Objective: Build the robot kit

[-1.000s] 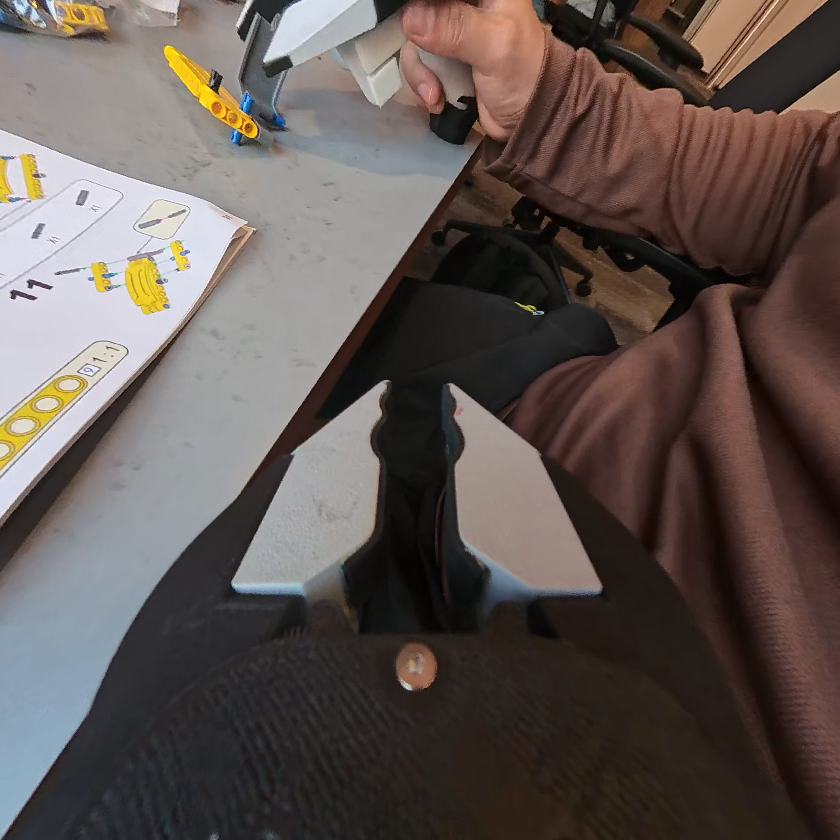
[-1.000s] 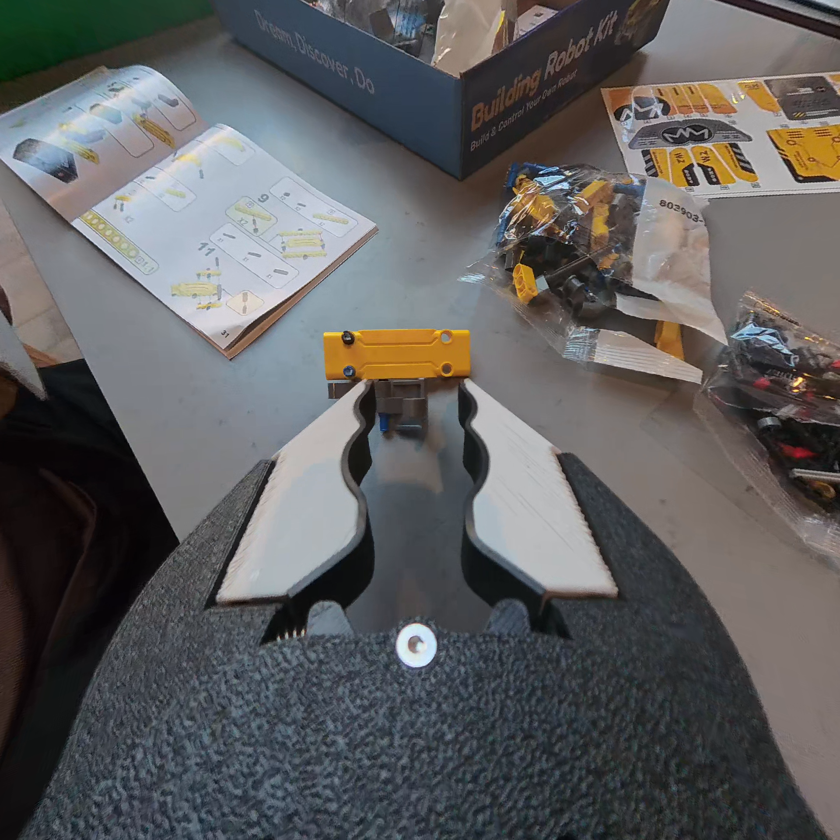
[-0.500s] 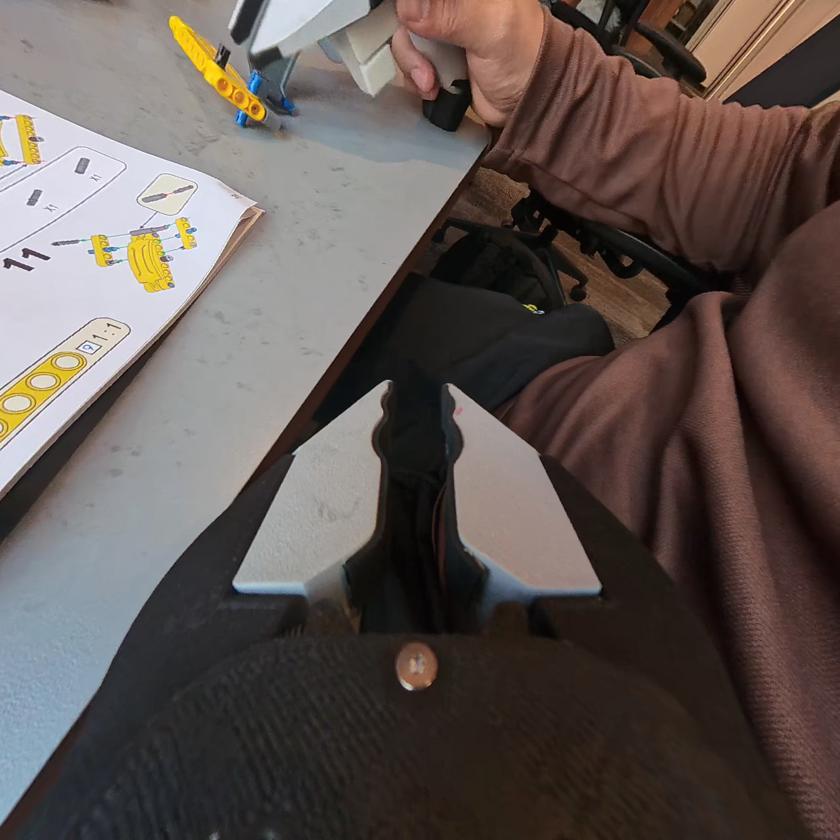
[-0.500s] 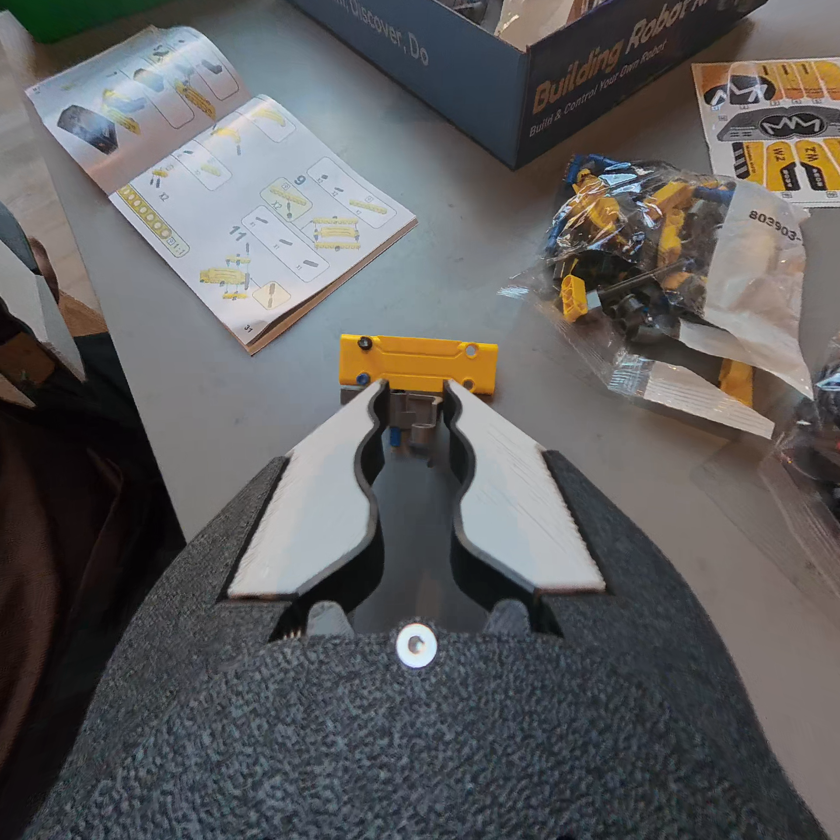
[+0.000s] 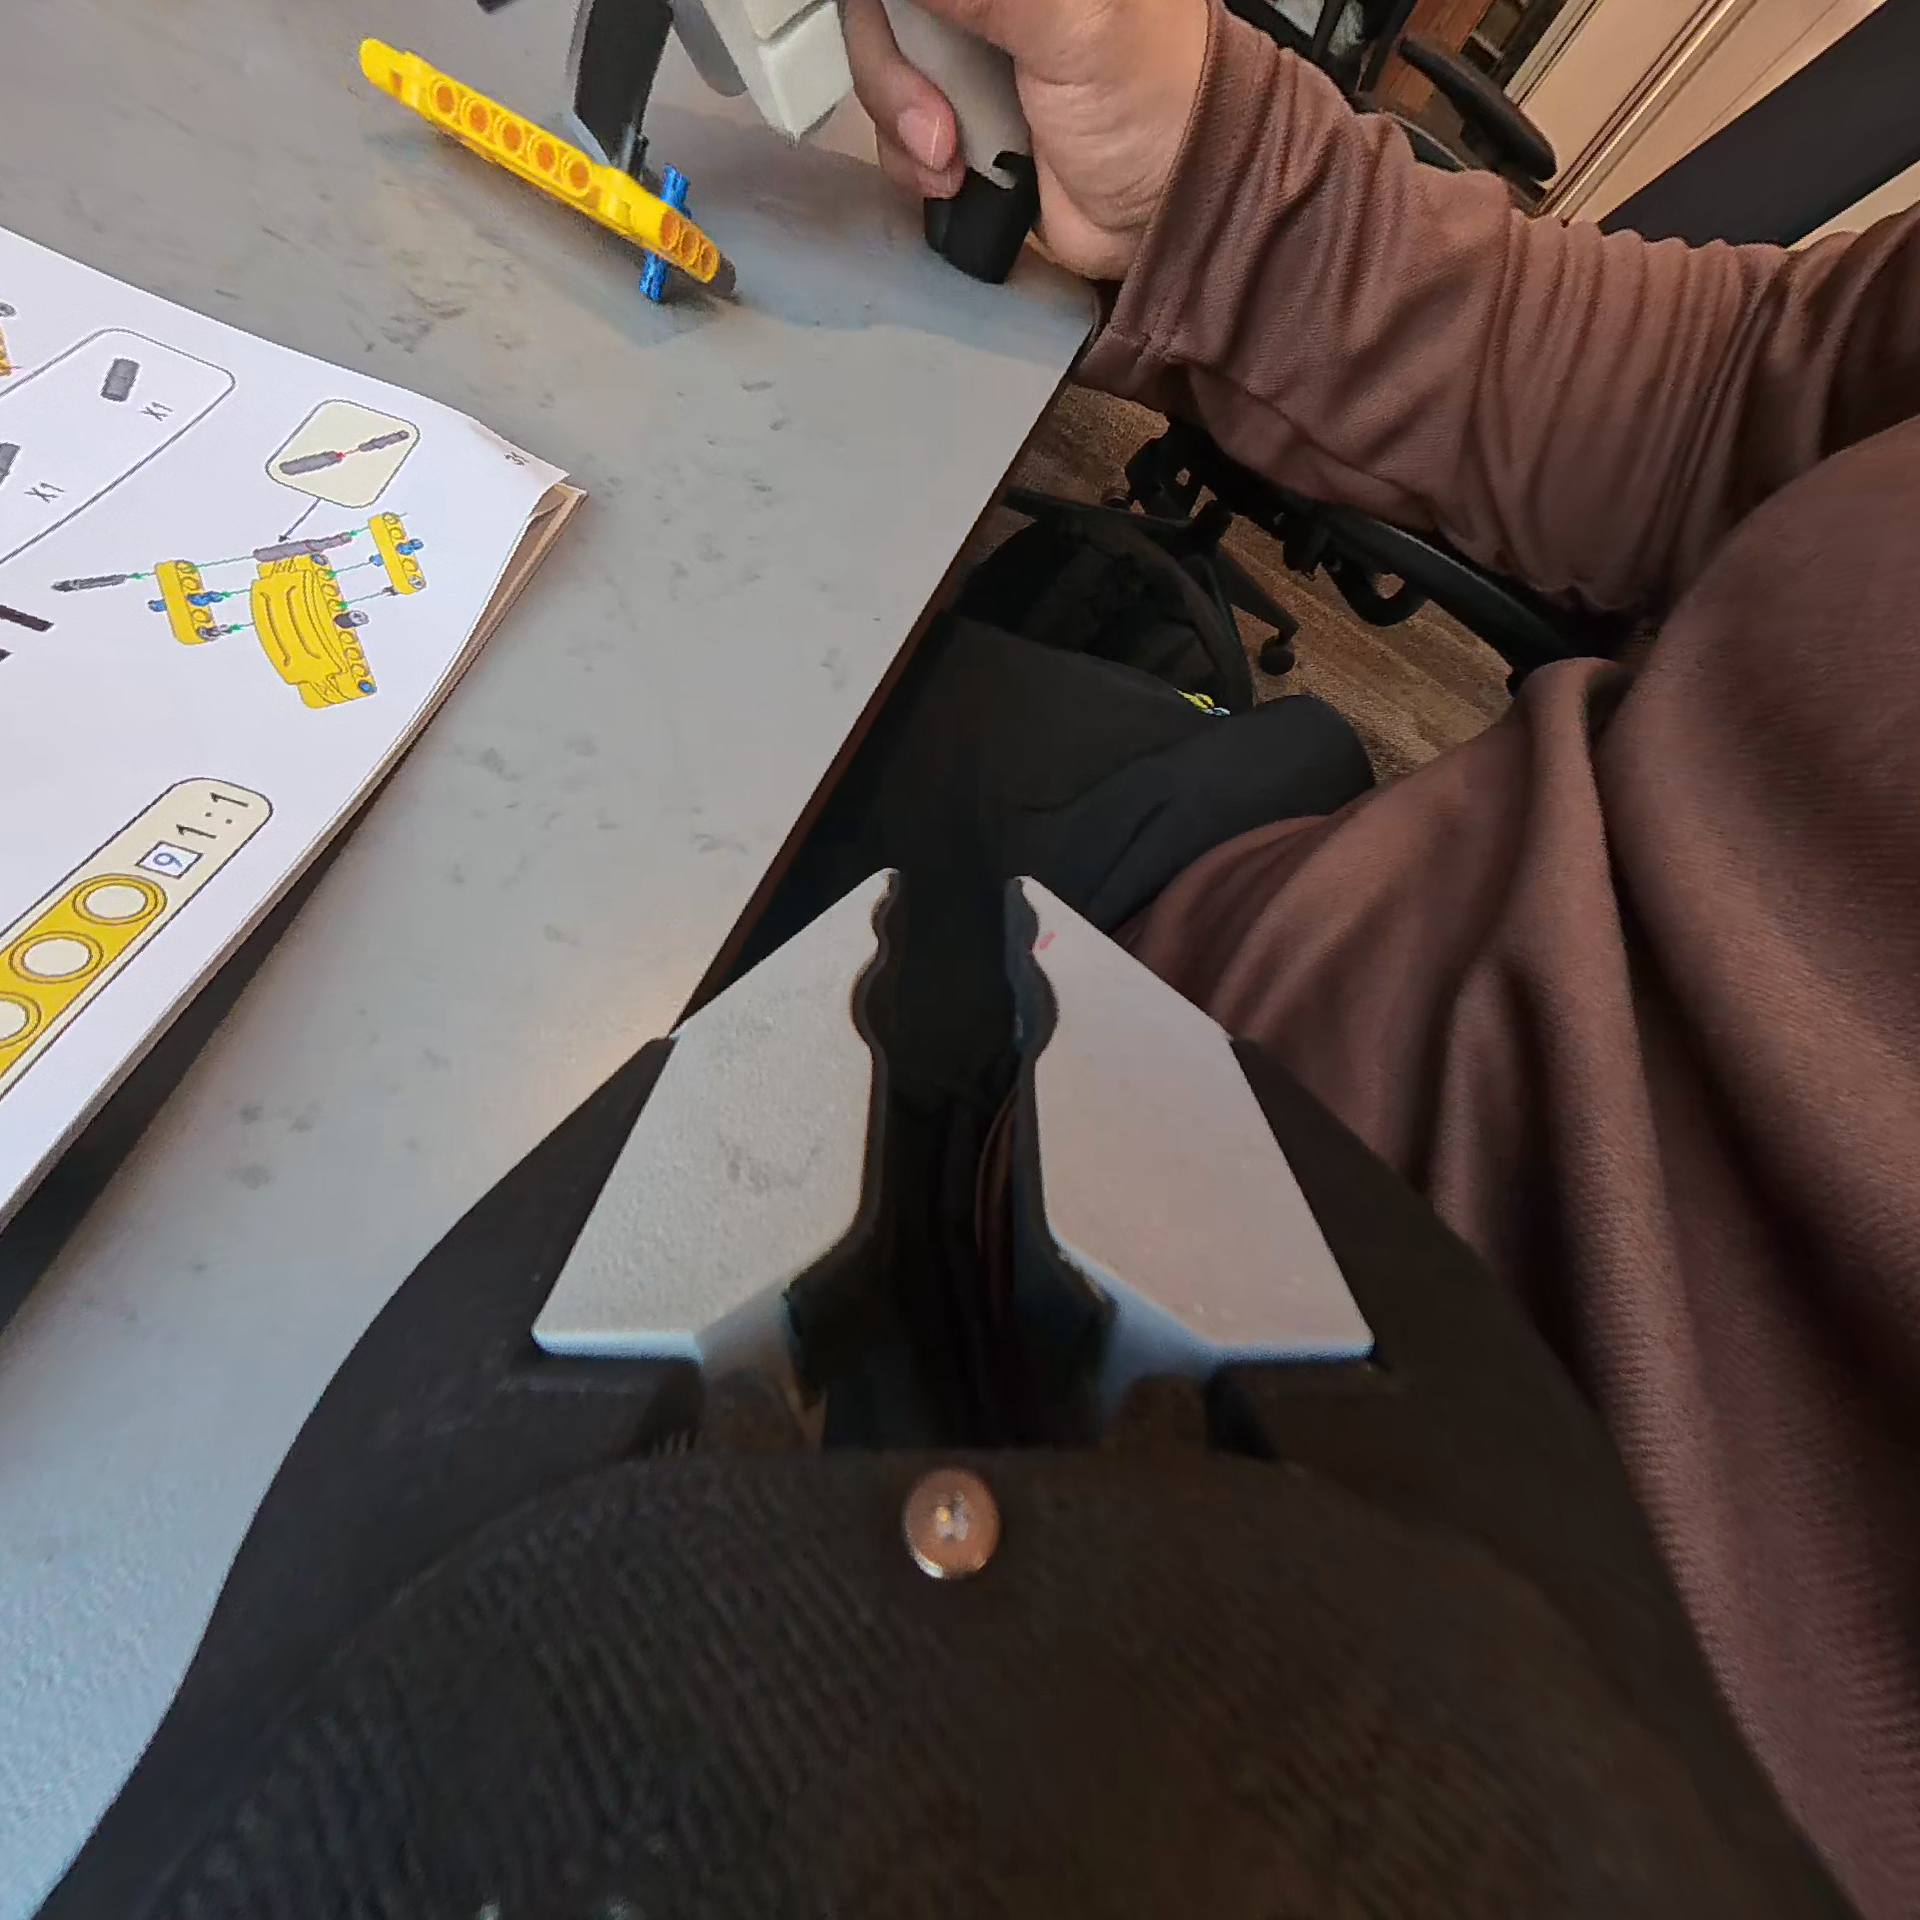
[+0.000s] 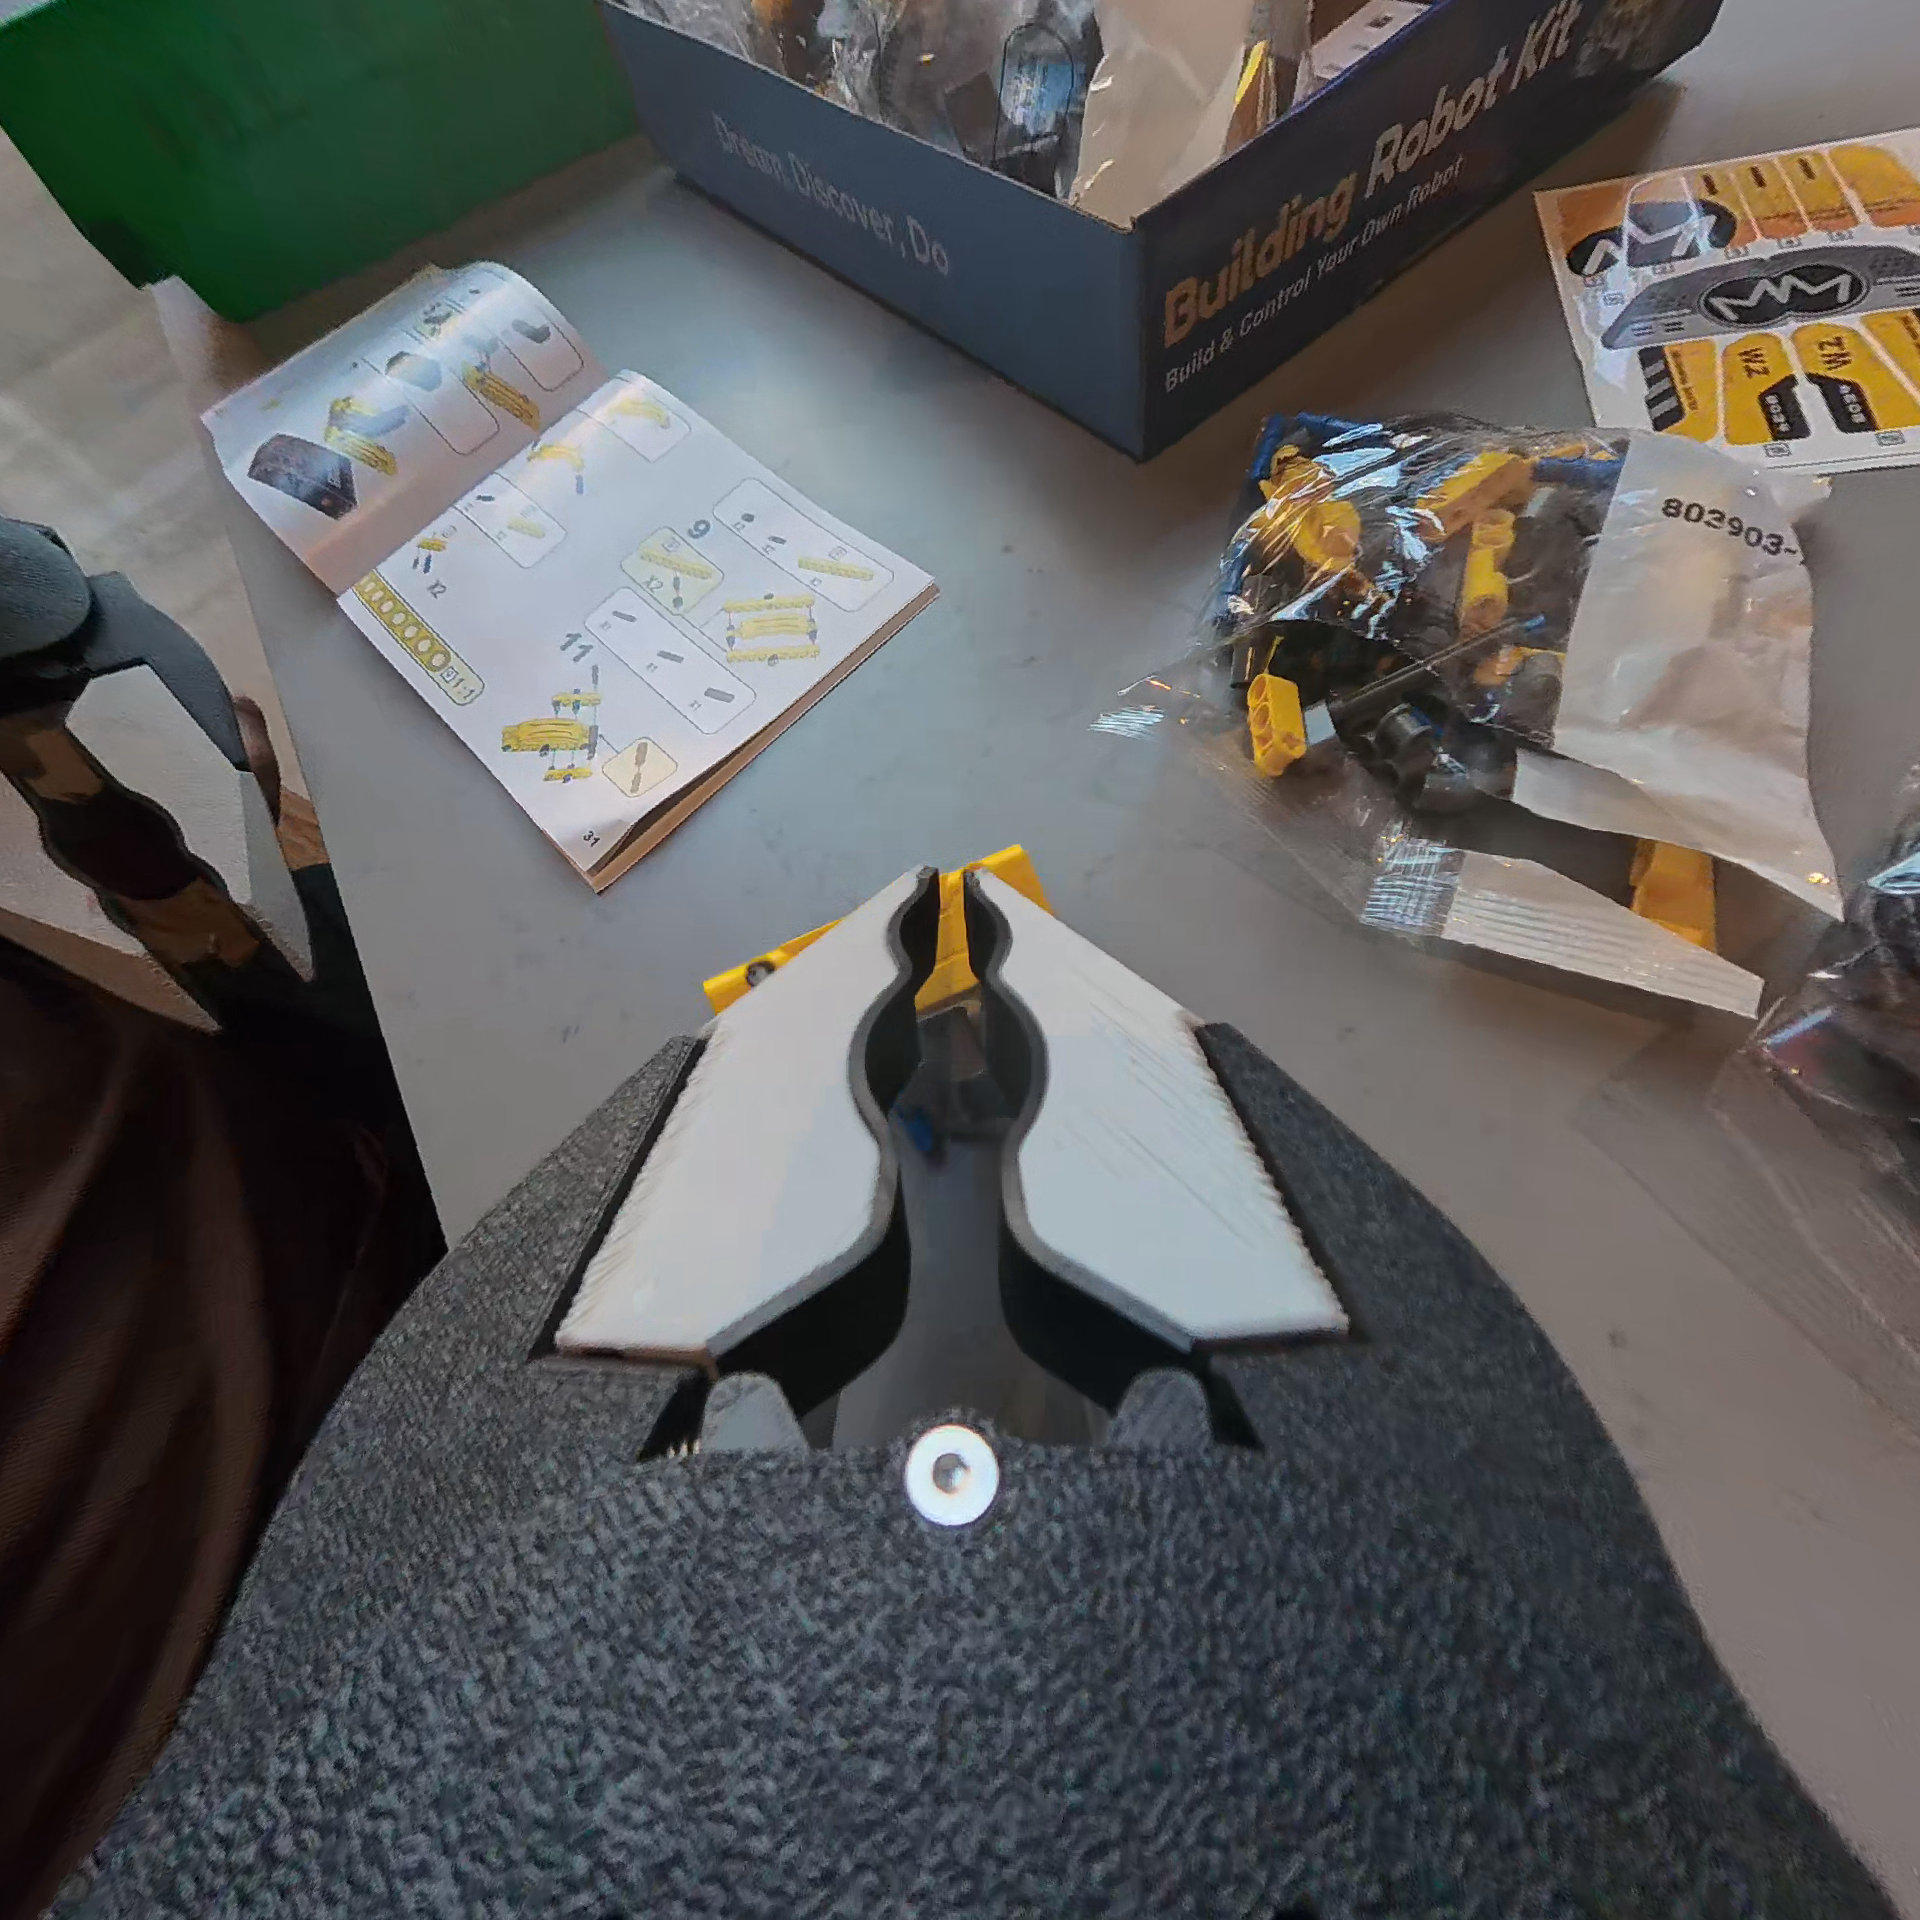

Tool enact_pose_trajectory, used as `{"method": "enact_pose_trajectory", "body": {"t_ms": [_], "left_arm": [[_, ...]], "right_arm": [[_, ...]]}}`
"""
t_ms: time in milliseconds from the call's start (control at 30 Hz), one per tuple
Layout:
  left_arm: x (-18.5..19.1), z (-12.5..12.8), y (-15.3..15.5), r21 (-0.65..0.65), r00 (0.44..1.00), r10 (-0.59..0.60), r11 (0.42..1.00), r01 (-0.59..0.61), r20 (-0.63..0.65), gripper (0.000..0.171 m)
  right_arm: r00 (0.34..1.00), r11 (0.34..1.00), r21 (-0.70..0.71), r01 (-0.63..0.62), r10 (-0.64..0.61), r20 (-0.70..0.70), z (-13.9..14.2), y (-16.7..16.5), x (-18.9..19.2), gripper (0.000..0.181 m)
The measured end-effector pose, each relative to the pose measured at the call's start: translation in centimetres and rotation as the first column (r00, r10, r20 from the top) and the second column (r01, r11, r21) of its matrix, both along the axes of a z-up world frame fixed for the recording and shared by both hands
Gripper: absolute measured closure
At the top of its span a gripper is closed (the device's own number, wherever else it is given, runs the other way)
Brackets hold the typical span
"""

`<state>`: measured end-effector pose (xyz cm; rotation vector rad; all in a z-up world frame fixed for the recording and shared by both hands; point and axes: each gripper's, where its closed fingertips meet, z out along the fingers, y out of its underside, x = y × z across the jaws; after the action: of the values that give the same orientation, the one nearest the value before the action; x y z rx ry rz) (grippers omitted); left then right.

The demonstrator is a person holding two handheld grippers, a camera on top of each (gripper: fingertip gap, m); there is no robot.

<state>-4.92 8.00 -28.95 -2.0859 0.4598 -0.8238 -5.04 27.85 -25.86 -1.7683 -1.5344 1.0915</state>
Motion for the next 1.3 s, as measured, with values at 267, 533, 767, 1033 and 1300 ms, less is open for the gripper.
{"method": "enact_pose_trajectory", "body": {"t_ms": [267,533,767,1033,1300], "left_arm": [[-0.2,0.0,-0.1,0.006,1.000,0.002,1.000,-0.002,-0.006,0.156],[-0.1,0.3,-0.1,0.035,1.000,-0.003,0.999,0.004,-0.023,0.157],[-0.2,0.2,0.5,0.069,0.997,0.018,0.998,-0.013,-0.074,0.156],[-0.9,0.2,1.3,0.103,0.990,0.067,0.993,-0.054,-0.126,0.157],[-0.9,0.2,1.0,0.118,0.985,0.073,0.991,-0.054,-0.156,0.157]], "right_arm": [[0.992,0.999,0.023,0.024,-0.021,-0.124,2.0,0.6,0.3,0.162],[0.955,0.994,0.032,0.109,-0.096,-0.281,4.4,2.1,1.1,0.156],[0.955,0.995,0.051,0.088,-0.069,-0.288,4.5,1.7,1.1,0.152],[0.948,0.996,0.065,0.063,-0.040,-0.315,5.0,0.8,1.3,0.152],[0.951,0.996,0.062,0.065,-0.043,-0.308,4.9,0.7,1.2,0.152]]}}
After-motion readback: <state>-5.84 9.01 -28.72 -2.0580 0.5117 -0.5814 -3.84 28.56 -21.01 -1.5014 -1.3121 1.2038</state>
